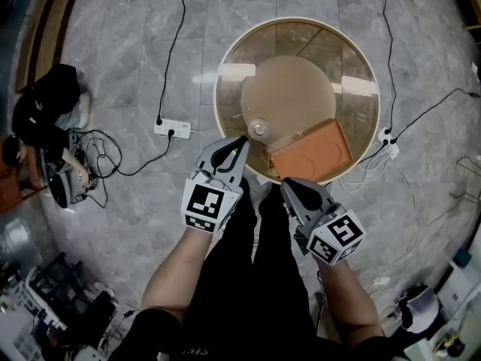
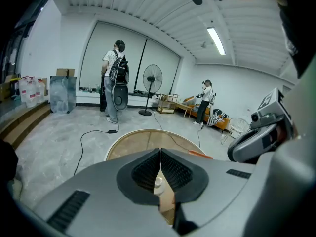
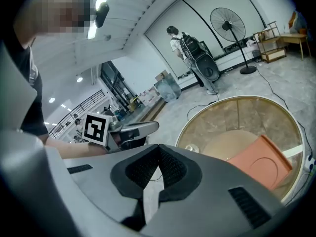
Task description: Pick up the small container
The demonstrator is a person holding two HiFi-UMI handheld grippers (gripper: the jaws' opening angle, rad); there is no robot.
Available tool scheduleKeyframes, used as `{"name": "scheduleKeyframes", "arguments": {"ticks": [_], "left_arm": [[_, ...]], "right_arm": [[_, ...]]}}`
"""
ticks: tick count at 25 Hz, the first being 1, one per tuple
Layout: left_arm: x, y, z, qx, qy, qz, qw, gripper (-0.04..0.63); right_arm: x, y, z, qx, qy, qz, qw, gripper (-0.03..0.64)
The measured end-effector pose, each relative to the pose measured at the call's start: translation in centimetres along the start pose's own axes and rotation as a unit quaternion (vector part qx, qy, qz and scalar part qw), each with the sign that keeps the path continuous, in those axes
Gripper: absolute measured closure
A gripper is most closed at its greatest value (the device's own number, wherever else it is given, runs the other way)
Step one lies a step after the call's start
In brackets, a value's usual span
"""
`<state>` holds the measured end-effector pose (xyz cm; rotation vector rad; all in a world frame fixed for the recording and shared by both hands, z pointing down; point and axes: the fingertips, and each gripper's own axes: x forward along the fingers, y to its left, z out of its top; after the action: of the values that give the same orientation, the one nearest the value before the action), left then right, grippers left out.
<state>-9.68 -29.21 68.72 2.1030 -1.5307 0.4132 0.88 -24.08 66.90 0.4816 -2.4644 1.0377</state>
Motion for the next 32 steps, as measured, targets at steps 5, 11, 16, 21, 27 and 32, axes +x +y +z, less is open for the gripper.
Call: {"name": "scheduleKeyframes", "arguments": {"ticks": [5,11,16,21,27,32], "left_arm": [[3.7,0.7,-3.1,0.015,0.008,-0.008,0.9998,0.577],[6.4,1.7,-7.4,0.026,0.030,-0.025,0.9989,0.443],[8.4,1.9,-10.4,0.047,0.034,-0.050,0.9971,0.317],[10.2,1.3,-12.9,0.052,0.029,-0.084,0.9947,0.227],[12.4,1.2,-14.8,0.071,0.038,-0.093,0.9924,0.209],[14.1,1.1,-15.3,0.077,0.044,-0.094,0.9916,0.209]], "right_arm": [[2.8,-4.3,-2.6,0.028,0.005,-0.014,1.000,0.603],[4.4,-6.8,-3.3,0.025,0.006,-0.023,0.999,0.603],[5.3,-8.6,-4.6,0.025,0.016,-0.029,0.999,0.603],[5.8,-9.5,-6.3,0.035,0.021,-0.030,0.999,0.603],[5.8,-9.9,-8.0,0.043,0.028,-0.030,0.998,0.603],[5.3,-10.6,-8.4,0.047,0.034,-0.034,0.998,0.603]]}}
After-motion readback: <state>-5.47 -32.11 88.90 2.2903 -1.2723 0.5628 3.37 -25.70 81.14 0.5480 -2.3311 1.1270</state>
